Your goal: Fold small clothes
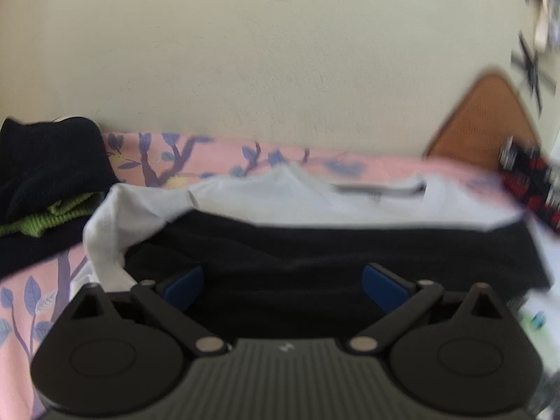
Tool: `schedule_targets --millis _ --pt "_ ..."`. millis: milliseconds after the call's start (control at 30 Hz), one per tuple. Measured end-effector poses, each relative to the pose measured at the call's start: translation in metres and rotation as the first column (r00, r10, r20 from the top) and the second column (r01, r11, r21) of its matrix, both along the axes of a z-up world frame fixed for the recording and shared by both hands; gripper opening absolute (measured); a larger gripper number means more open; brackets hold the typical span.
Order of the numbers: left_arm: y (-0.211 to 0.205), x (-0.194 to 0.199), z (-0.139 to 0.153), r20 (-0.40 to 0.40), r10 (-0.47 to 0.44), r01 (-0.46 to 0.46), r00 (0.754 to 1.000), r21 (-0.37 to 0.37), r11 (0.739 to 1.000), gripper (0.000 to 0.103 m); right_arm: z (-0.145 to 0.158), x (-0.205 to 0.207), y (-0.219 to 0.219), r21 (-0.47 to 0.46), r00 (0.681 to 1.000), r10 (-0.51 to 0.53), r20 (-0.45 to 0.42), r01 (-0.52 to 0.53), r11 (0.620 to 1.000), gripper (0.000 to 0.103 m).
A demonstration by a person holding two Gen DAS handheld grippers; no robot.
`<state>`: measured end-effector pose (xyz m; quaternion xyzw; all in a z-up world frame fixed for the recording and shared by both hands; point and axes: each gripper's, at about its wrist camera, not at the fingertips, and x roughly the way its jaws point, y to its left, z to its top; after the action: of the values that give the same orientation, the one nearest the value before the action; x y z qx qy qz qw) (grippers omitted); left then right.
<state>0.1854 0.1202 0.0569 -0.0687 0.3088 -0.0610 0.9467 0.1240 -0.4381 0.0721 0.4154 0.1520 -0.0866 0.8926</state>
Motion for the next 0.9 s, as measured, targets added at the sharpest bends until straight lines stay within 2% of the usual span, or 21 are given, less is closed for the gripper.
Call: schedule_targets --millis 67,100,133,167,200,267,300,367,400,433,467,500,533,567,600,700,733,767,800,833,900 --pt "0.018 -0.009 0.005 0.062 -0.003 0.011 0.998 -0.127 0.992 0.098 0.045 0.019 0.043 -0.144 0.988 0.121 0.095 -0.107 0.984 0.007" --pt "0.028 -0.012 0.008 0.078 -0.01 0.025 0.997 -0.187 0.982 0.098 0.068 0.03 0.073 -0.237 0.97 0.207 0.124 -0.174 0.956 0.008" --pt "0.037 -0.016 0.012 0.099 -0.011 0.035 0.995 -0.238 0.971 0.098 0.087 0.042 0.108 -0.332 0.944 0.301 0.134 -0.243 0.911 0.008" --pt "0.047 -0.02 0.015 0.127 -0.005 0.041 0.992 -0.283 0.958 0.099 0.101 0.053 0.146 -0.42 0.908 0.4 0.127 -0.317 0.851 0.009" --pt "0.055 -0.025 0.019 0.155 -0.001 0.052 0.988 -0.321 0.946 0.1 0.109 0.062 0.187 -0.49 0.86 0.5 0.102 -0.394 0.778 0.011" --pt "0.073 -0.034 0.024 0.21 -0.021 0.102 0.977 -0.386 0.917 0.103 0.105 0.074 0.271 -0.568 0.73 0.683 0.019 -0.554 0.608 0.011" --pt "0.08 -0.037 0.025 0.231 -0.027 0.122 0.973 -0.406 0.906 0.103 0.094 0.077 0.309 -0.574 0.65 0.759 -0.034 -0.635 0.518 0.012" --pt "0.09 -0.038 0.026 0.245 -0.023 0.13 0.969 -0.432 0.893 0.103 0.06 0.079 0.373 -0.526 0.468 0.869 -0.164 -0.786 0.324 0.015" --pt "0.091 -0.034 0.026 0.23 -0.01 0.115 0.973 -0.448 0.886 0.103 0.042 0.077 0.394 -0.495 0.395 0.893 -0.213 -0.832 0.25 0.02" --pt "0.092 -0.031 0.025 0.208 -0.001 0.1 0.978 -0.464 0.88 0.103 0.026 0.071 0.405 -0.479 0.356 0.901 -0.248 -0.854 0.205 0.023" --pt "0.091 -0.026 0.023 0.181 0.0 0.086 0.984 -0.471 0.878 0.103 0.014 0.065 0.407 -0.479 0.341 0.9 -0.27 -0.859 0.182 0.028" --pt "0.09 -0.023 0.02 0.163 -0.002 0.079 0.987 -0.47 0.879 0.103 0.006 0.06 0.401 -0.484 0.345 0.897 -0.275 -0.856 0.181 0.029" --pt "0.088 -0.02 0.019 0.15 -0.005 0.075 0.989 -0.467 0.881 0.103 0.004 0.059 0.386 -0.483 0.359 0.896 -0.262 -0.852 0.2 0.029" --pt "0.085 -0.017 0.017 0.138 -0.006 0.07 0.99 -0.465 0.883 0.103 0.007 0.064 0.367 -0.475 0.389 0.891 -0.235 -0.845 0.243 0.029" --pt "0.083 -0.015 0.016 0.127 -0.006 0.064 0.992 -0.463 0.884 0.103 0.011 0.067 0.342 -0.466 0.435 0.877 -0.203 -0.831 0.304 0.029" --pt "0.077 -0.01 0.012 0.109 -0.002 0.051 0.994 -0.458 0.888 0.103 0.023 0.082 0.278 -0.446 0.634 0.757 -0.161 -0.73 0.517 0.032" --pt "0.075 -0.009 0.012 0.106 -0.003 0.051 0.994 -0.453 0.89 0.103 0.024 0.089 0.261 -0.458 0.688 0.703 -0.18 -0.691 0.559 0.032" --pt "0.073 -0.009 0.011 0.104 -0.006 0.052 0.995 -0.442 0.896 0.103 0.021 0.098 0.251 -0.48 0.724 0.656 -0.212 -0.662 0.576 0.035" --pt "0.072 -0.009 0.01 0.105 -0.006 0.05 0.994 -0.428 0.903 0.103 0.018 0.104 0.247 -0.498 0.74 0.625 -0.249 -0.651 0.572 0.04" --pt "0.07 -0.011 0.01 0.106 -0.004 0.047 0.994 -0.414 0.909 0.103 0.012 0.109 0.245 -0.503 0.735 0.616 -0.282 -0.66 0.557 0.043" --pt "0.069 -0.012 0.008 0.105 0.002 0.04 0.995 -0.402 0.915 0.103 -0.001 0.119 0.245 -0.472 0.703 0.63 -0.331 -0.701 0.534 0.047"
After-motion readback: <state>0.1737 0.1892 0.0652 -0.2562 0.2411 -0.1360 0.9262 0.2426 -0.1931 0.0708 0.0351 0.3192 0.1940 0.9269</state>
